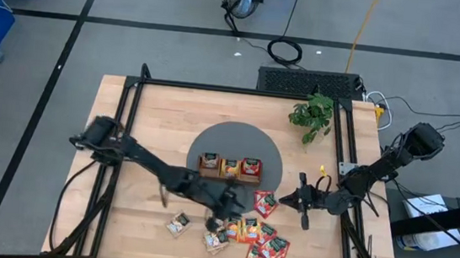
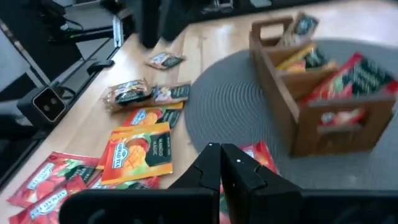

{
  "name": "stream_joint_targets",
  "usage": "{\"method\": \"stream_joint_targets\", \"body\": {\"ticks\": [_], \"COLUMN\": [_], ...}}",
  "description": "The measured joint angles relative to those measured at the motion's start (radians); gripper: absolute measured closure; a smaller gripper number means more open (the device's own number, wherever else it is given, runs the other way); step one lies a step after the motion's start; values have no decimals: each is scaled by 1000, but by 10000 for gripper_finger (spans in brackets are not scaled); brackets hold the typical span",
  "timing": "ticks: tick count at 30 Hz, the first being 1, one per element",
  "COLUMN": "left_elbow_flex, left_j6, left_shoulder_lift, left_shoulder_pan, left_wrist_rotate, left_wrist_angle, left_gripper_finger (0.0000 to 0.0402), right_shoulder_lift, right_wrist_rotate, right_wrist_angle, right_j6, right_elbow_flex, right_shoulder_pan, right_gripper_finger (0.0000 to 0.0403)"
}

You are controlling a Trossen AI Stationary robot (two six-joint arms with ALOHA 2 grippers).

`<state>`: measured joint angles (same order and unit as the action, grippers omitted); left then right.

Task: Pick & Place Tea
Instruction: Put the red tea bag into the right section of the wooden organizer

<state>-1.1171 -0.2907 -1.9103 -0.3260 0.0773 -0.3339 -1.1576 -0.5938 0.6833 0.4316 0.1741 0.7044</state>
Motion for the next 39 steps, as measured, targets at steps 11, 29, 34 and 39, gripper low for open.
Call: {"method": "stream_joint_targets", "body": {"ticks": [11, 29, 34, 39], "left_elbow_flex": [-322, -334, -334, -334], "left_j6": [-19, 40, 43, 64], "left_shoulder_lift": [-261, -298, -309, -319], "left_shoulder_pan": [-10, 58, 68, 81], "left_wrist_rotate": [1, -51, -51, -50], "left_wrist_angle": [203, 175, 186, 182], "left_gripper_finger": [282, 282, 282, 282], "right_shoulder_lift": [0, 1, 0, -24], "right_wrist_rotate": [25, 330, 333, 380], "right_wrist_angle": [-85, -249, -308, -302], "right_j6": [197, 555, 636, 648], "right_elbow_flex": [0, 0, 0, 0], "right_shoulder_pan": [-38, -172, -218, -228], "right_gripper_finger": [390, 292, 250, 237]}}
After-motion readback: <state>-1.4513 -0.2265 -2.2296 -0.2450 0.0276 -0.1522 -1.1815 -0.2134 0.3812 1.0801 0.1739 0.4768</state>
